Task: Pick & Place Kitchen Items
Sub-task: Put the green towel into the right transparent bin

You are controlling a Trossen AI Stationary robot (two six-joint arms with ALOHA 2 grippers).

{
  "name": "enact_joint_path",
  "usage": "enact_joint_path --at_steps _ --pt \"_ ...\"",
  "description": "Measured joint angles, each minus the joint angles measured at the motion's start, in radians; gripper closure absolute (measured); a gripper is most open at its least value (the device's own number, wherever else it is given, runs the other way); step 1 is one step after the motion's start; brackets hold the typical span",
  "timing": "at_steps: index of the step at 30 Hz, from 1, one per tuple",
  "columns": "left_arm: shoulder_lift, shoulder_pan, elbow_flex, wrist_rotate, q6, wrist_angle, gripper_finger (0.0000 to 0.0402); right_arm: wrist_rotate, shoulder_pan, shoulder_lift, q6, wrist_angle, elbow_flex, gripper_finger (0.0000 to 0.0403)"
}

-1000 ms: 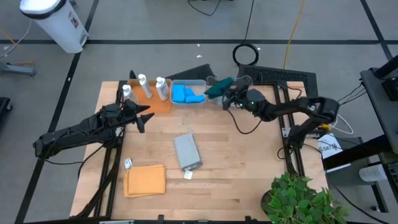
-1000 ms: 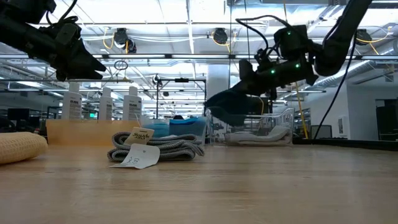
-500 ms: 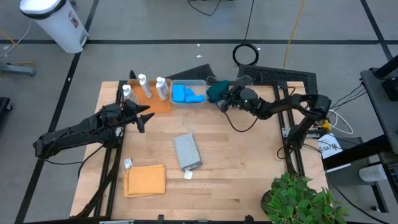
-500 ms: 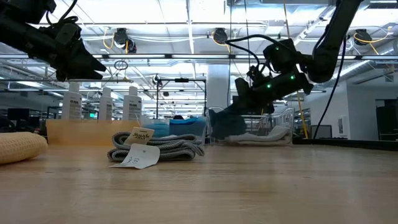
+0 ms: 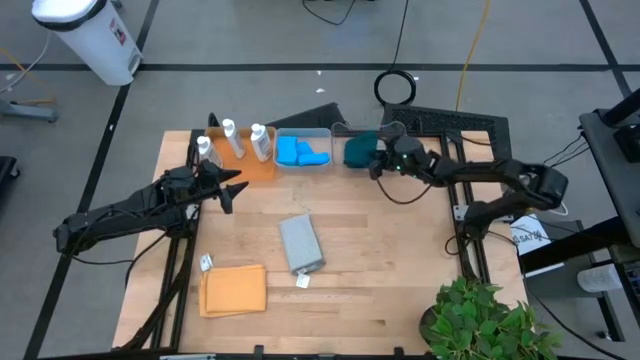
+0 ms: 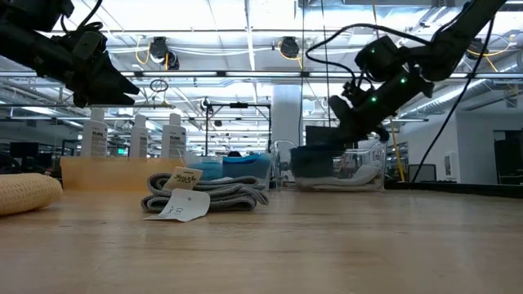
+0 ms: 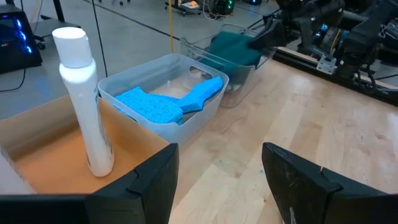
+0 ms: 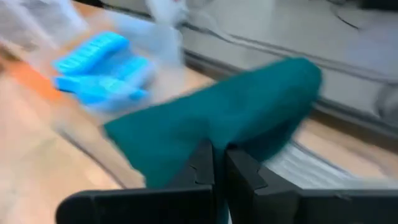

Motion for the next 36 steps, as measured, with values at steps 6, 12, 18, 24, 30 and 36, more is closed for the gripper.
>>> enact_joint_path --at_steps 6,12,18,24,30,36 --pt "0.0 0.0 0.0 0.0 0.0 0.0 0.0165 0.038 -0.041 -0.03 0.009 -0.156 0.0 0.0403" --pt "0.0 0.0 0.0 0.0 0.0 0.0 0.0165 0.04 -0.064 -0.03 0.019 -0.209 0.0 0.0403" --pt "0.0 0.0 0.0 -0.001 0.0 0.0 0.0165 0.051 -0.063 -0.03 0.018 -0.245 0.0 0.0403" --pt "0.0 0.0 0.0 -0.001 -0.003 0.0 0.0165 0.095 -0.06 -0.03 0.021 -0.252 0.0 0.0398" --pt "0.0 0.0 0.0 -0.001 -0.003 0.0 0.0165 0.092 -0.06 -0.029 0.015 -0.223 -0.001 0.0349" --pt "0.0 0.0 0.0 -0.001 -0.003 0.0 0.0165 0.091 -0.06 -0.029 -0.026 -0.133 -0.001 0.0279"
